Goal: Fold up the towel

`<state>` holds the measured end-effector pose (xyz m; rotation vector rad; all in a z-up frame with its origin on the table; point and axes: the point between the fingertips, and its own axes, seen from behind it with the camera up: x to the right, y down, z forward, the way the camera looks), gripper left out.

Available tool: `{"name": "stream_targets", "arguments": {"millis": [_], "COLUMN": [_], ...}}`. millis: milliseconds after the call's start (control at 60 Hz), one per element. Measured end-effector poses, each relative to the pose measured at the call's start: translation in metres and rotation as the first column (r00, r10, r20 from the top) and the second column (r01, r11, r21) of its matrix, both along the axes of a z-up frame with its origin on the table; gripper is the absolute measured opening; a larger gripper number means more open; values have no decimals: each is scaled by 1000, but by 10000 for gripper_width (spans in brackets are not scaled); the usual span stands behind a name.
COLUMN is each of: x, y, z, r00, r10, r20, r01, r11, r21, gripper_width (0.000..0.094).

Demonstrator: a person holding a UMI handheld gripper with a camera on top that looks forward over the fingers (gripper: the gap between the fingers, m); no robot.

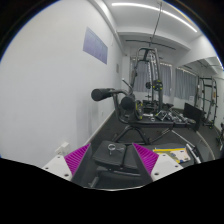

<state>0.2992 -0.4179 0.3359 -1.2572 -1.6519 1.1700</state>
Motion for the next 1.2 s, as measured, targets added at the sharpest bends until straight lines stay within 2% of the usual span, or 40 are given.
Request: {"name": "stream_targets", "arguments": {"millis": [333,517,783,883,1050,1200], "x": [-13,-32,-48,-55,-73,-109], "y": [26,79,177,203,242,248], "z": [-23,-50,-85,-104,-132,-177], "r00": [998,992,966,950,932,927], "r10": [-55,-121,-237,-286,-328,-329], "r20": [26,42,100,122,153,178], "r01": [54,118,229,276,315,316], "r11": [998,991,969,956,943,944], "r21": [35,68,89,94,103,99], "gripper_width": [851,851,849,852,851,851]}}
